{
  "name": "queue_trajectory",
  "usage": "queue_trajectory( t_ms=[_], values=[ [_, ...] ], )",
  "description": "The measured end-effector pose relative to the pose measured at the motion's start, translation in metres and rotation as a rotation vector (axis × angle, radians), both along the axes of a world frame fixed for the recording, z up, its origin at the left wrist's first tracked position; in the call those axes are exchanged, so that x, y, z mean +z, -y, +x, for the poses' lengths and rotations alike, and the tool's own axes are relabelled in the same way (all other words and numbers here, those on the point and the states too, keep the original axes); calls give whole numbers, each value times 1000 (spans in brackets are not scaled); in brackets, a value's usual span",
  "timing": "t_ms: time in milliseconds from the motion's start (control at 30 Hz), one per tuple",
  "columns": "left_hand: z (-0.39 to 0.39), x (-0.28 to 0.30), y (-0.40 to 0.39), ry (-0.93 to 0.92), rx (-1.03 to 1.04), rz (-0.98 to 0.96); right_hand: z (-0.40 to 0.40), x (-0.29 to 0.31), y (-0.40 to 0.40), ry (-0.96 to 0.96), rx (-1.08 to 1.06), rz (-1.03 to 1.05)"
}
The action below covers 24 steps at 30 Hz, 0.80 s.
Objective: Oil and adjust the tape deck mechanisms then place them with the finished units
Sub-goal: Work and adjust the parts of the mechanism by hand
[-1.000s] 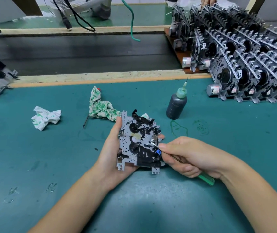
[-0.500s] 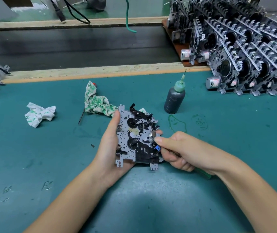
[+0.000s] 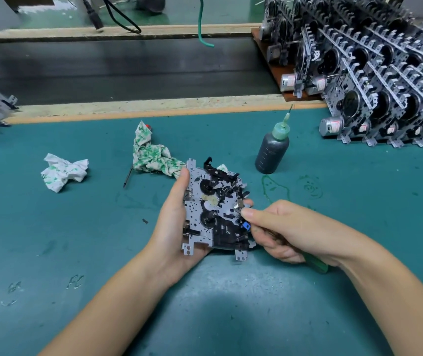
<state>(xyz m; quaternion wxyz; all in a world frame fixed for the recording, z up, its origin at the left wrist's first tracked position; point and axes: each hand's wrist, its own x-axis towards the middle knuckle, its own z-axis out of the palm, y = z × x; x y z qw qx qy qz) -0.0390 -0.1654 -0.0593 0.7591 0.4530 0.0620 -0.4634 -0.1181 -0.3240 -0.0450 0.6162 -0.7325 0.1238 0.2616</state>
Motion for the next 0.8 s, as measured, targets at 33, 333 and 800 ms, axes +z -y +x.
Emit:
queue_trajectory(
  t_ms=[33,333,800],
  values=[
    [0,0,0,2,0,3,0,0,0,0,1,-8],
    [2,-4,-2,-29,0,-9,1,2,2,67,20,-71],
    [1,-1,-1,-26,-2,19,-1,4,0,61,7,-101]
  ],
)
